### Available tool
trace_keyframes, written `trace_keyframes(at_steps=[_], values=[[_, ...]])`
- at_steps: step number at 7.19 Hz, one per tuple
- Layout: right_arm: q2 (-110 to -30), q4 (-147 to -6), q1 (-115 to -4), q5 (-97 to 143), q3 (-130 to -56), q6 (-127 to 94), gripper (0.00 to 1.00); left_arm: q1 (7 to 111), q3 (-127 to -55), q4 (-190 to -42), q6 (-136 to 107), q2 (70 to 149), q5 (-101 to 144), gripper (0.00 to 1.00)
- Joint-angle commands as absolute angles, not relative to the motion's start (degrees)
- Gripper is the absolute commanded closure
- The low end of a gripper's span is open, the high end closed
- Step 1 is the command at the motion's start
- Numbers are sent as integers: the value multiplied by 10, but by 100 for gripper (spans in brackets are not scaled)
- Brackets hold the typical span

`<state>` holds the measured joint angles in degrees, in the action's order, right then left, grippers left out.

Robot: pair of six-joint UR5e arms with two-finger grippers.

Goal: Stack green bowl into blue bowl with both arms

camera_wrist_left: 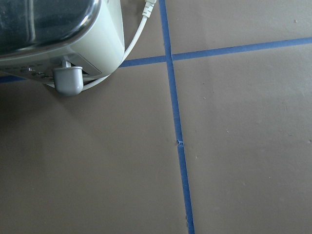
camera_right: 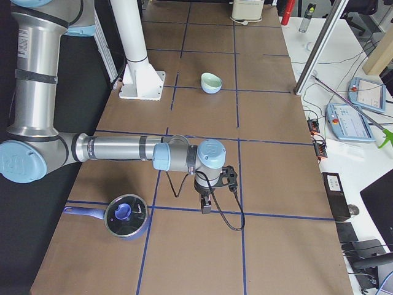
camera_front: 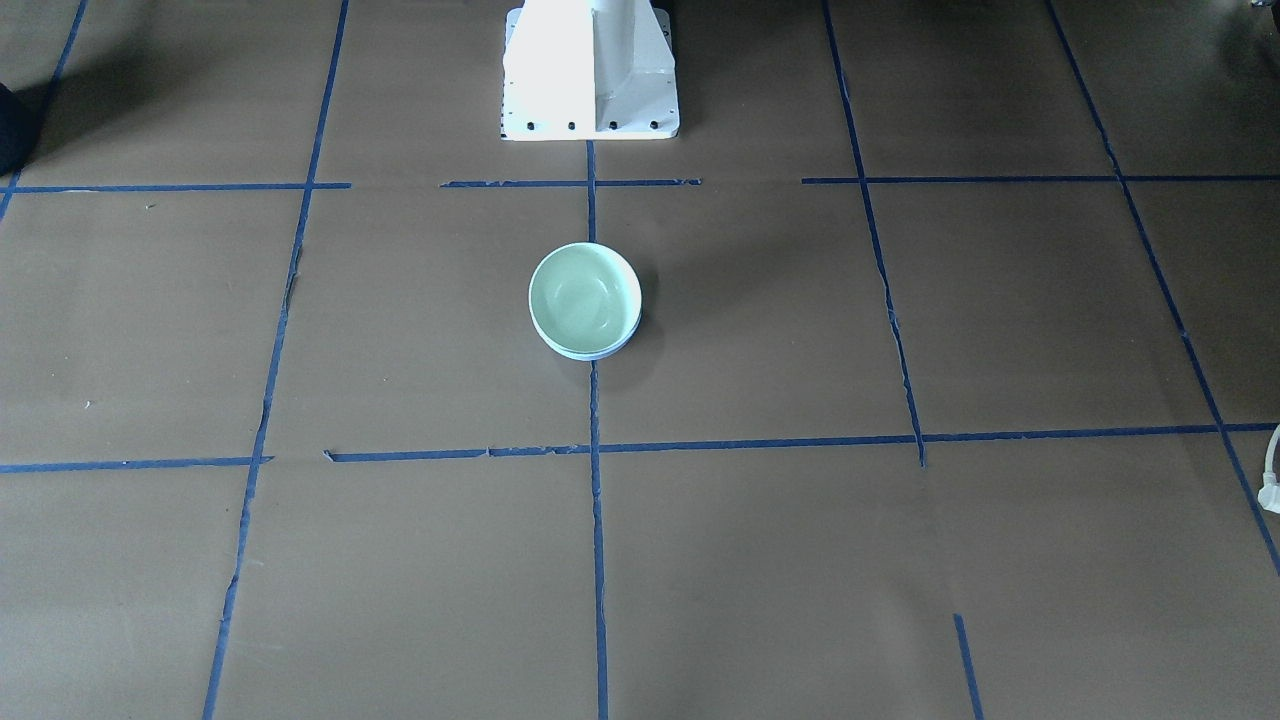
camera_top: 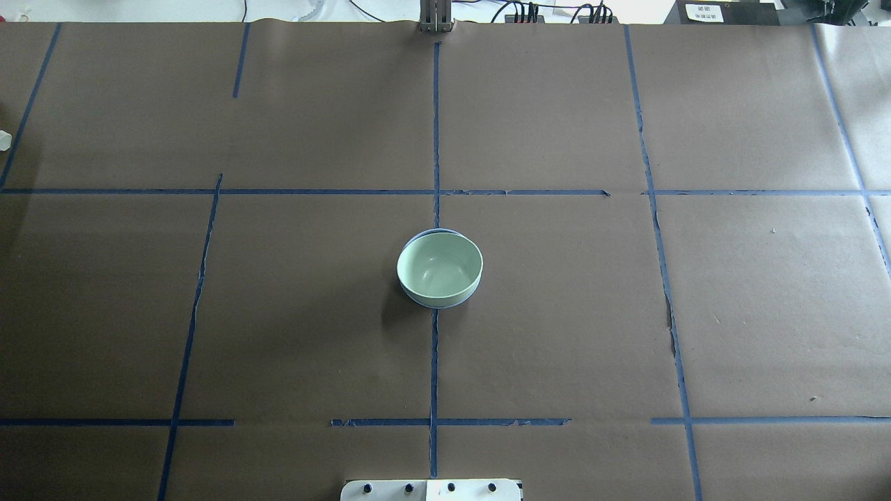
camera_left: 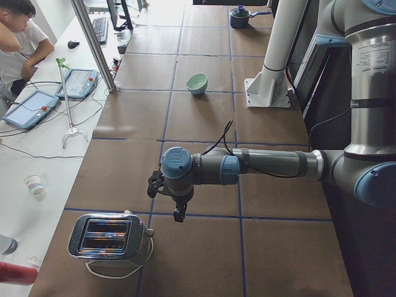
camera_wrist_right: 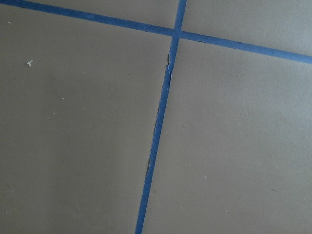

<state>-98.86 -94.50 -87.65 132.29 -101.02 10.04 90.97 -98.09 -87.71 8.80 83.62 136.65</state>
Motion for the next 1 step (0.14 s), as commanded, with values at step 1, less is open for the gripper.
trace_keyframes(at_steps=[1], values=[[-986, -946, -875, 1324, -1009, 99, 0, 910, -981, -877, 89, 838, 1366, 0]])
